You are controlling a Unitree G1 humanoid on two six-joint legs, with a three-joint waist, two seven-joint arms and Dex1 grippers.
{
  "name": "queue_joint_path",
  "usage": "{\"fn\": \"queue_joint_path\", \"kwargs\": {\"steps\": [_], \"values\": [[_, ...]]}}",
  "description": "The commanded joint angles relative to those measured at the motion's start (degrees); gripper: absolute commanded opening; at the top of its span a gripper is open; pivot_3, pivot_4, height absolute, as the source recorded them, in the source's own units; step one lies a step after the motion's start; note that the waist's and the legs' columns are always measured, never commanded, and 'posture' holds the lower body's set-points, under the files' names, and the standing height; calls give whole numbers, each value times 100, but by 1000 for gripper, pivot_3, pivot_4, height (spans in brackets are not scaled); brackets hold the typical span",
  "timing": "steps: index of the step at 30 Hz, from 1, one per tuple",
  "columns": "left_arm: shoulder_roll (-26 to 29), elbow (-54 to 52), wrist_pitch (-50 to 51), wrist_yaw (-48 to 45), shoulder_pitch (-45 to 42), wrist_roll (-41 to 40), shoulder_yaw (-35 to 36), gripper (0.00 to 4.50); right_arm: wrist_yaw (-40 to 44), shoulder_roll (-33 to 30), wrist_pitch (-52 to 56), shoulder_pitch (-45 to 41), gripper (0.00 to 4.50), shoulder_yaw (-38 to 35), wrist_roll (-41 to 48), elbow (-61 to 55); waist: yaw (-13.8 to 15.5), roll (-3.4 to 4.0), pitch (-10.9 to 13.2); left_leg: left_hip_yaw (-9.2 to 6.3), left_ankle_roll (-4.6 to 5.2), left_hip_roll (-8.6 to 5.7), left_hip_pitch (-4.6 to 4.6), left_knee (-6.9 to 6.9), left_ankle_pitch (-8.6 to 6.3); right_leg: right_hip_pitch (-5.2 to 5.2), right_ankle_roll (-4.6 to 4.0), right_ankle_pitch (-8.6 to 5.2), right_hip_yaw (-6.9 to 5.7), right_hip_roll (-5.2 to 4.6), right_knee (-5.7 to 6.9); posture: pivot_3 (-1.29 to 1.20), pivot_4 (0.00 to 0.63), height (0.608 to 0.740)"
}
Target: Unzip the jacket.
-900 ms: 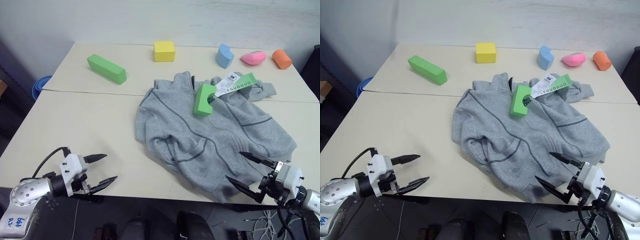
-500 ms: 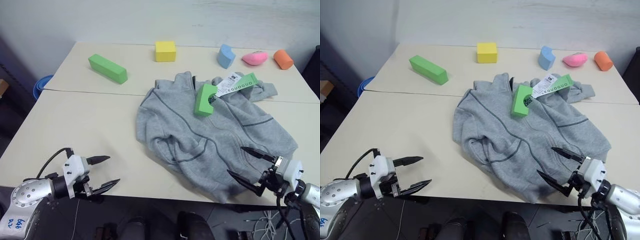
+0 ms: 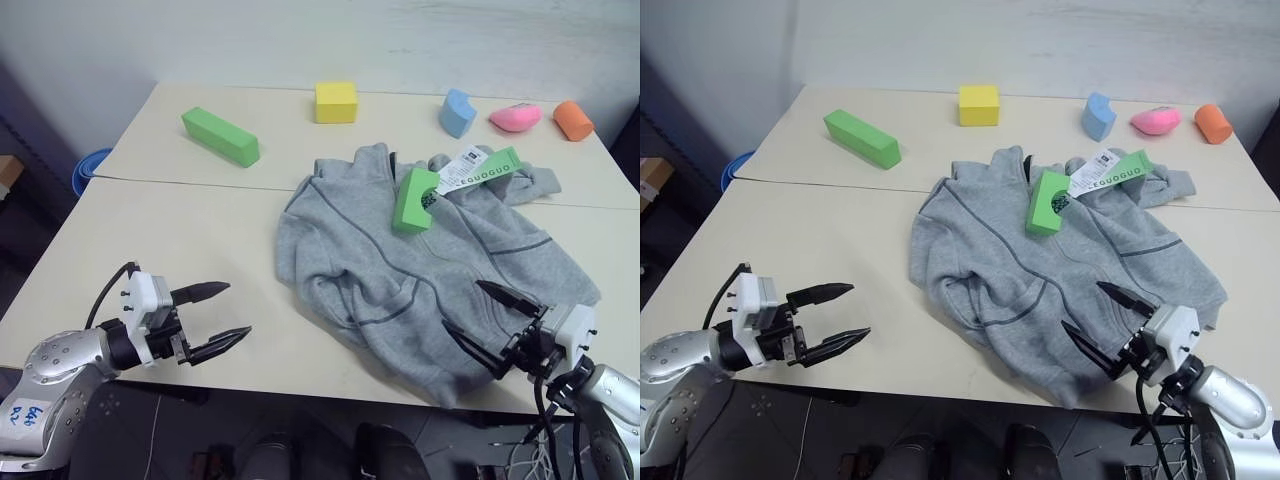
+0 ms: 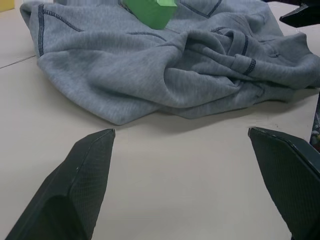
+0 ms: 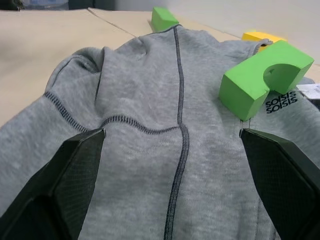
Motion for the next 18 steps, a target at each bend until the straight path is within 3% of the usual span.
{"fn": "queue_joint_path", "kwargs": {"steps": [1, 5, 7, 11, 16, 18], "values": [[-121, -243, 487, 197, -227, -627, 62, 4481, -1146, -212, 1439, -1273, 4500, 127, 219, -491, -67, 4, 3, 6, 1, 0, 1, 3, 3, -1, -3, 3, 4, -3, 5, 0, 150, 740], [-576, -128, 471, 679, -757, -619, -21, 4481, -2635, -245, 4347, -3452, 4500, 702, 238, 102, -99, 7, 4, -5, -9, 4, -2, 4, 11, -9, -7, 4, 4, -16, 15, 0, 150, 740], [-732, -79, 268, 785, -933, -319, -178, 4481, -2961, -134, 5115, -4278, 4500, 1062, -31, 621, -110, 7, 4, -6, -12, 4, -6, 5, 12, -14, -9, 3, 1, -11, 22, 0, 150, 740], [-979, -41, -120, 971, -1155, 164, -434, 4481, -3578, 549, 5996, -5479, 4500, 1118, -210, 1891, -100, 3, 2, -7, -11, -9, -25, 0, 13, -30, -10, 2, -8, 10, 23, 0, 150, 740], [-1152, -105, -305, 1026, -1047, 331, -551, 4481, -3573, 958, 6030, -6148, 4500, 1344, -620, 3185, -108, 3, 2, -8, 0, -24, -42, 2, 15, -39, -6, 4, -8, 4, 22, 0, 150, 740], [-1196, -138, -376, 1055, -970, 388, -571, 4500, -3562, 1098, 6065, -6365, 4096, 1206, -618, 3617, -115, 3, 2, -5, 2, -24, -42, 2, 16, -39, -4, 5, -7, 4, 21, 0, 150, 740]]}}
